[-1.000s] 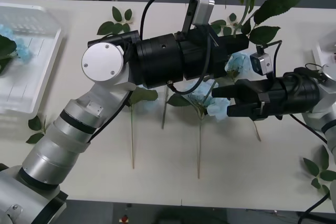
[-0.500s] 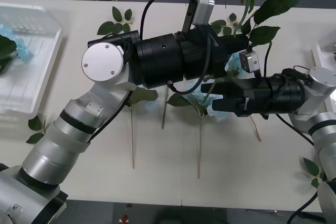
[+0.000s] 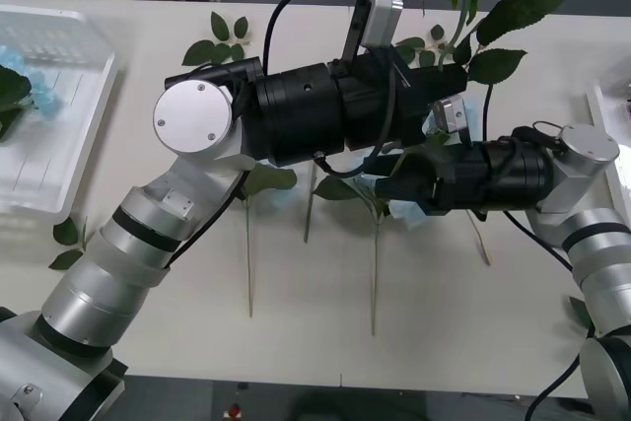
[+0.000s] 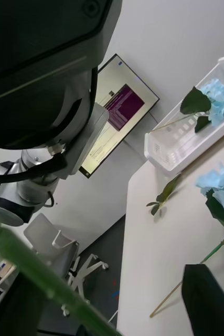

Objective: Put the red flowers into the right box and the blue flowers into the left box

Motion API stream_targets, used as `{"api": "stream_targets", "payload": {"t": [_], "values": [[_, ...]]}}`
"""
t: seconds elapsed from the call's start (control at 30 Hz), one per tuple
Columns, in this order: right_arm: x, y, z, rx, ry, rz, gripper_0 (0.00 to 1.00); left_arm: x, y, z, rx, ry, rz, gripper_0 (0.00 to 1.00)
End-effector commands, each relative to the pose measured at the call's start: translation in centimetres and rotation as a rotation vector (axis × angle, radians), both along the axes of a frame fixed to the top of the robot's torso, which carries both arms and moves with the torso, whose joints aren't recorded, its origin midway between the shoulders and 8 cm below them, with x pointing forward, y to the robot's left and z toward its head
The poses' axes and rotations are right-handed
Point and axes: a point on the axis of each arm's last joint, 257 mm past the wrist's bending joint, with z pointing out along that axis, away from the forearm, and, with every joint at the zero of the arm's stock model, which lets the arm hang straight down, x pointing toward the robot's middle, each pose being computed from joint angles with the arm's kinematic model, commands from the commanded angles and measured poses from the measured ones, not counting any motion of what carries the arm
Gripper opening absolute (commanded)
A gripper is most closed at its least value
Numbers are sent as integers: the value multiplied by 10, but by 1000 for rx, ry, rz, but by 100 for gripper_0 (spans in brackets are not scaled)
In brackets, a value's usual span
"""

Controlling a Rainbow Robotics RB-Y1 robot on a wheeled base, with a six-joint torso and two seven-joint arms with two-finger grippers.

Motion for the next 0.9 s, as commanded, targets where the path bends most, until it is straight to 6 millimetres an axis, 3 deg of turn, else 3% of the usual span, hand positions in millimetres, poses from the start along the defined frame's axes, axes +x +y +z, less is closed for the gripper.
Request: {"api": "stream_targets", "payload": {"t": [0.03, 0.13, 0.17, 0.53, 0.57, 0.6, 0.63, 0.67, 0.9], "values": [[1, 13, 20, 2, -67, 35, 24, -11, -4, 17, -5, -98, -11, 0], [1, 13, 21, 2, -68, 33, 2, -11, -4, 17, -5, -98, -11, 0], [1, 15, 21, 4, -67, 36, 0, -11, -4, 17, -5, -98, -11, 0], [3, 15, 22, 4, -71, 33, 0, -11, -4, 17, -5, -98, -11, 0], [2, 15, 22, 4, -70, 33, 0, -11, -4, 17, -5, -98, -11, 8], [2, 16, 22, 4, -71, 34, 0, -11, -4, 17, -5, -98, -11, 54], [3, 16, 22, 4, -71, 32, 0, -11, -4, 17, -5, -98, -11, 86], [2, 15, 22, 4, -69, 32, 0, -11, -4, 17, -5, -98, -11, 99], [5, 15, 22, 6, -70, 22, 0, -11, -4, 17, -5, -98, -11, 100]]}}
